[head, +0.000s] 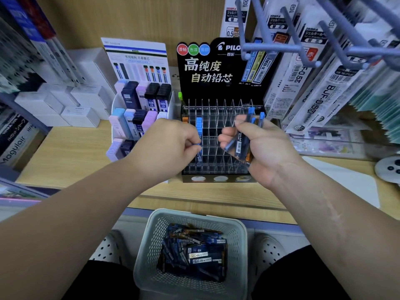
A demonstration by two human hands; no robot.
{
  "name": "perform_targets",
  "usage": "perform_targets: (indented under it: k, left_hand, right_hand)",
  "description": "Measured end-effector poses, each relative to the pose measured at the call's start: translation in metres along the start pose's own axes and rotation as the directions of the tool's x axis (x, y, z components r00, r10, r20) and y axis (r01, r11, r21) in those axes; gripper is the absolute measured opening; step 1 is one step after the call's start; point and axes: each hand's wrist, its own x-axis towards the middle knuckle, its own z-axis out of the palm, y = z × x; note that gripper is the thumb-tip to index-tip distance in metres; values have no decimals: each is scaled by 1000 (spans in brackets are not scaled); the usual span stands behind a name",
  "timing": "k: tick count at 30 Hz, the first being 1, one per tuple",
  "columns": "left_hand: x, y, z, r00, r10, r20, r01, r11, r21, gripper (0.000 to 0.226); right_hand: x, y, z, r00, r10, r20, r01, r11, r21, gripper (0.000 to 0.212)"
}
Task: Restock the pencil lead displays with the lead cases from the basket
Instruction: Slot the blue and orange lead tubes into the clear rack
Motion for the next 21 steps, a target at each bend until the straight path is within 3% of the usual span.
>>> perform_targets:
  k: [4,13,18,21]
  left_hand:
    - [6,-6,-5,995,62,84,-65,997,29,8]
    - [9,-12,-11,975,9,223,-21,998,55,15]
    - [3,-10,2,994,66,91,-76,991,114,8]
    - [1,-9,12,996,75,47,-83,981,177,16]
  right_hand:
    - [2,-1,-2,1000,-3,-4,3,1000,-3,6]
    - [1,0,-3,1000,0,-2,0,1000,0,8]
    - [0,0,-2,1000,-3,0,3,1000,5,7]
    - [1,0,-1,1000,-3,6,3,1000,0,7]
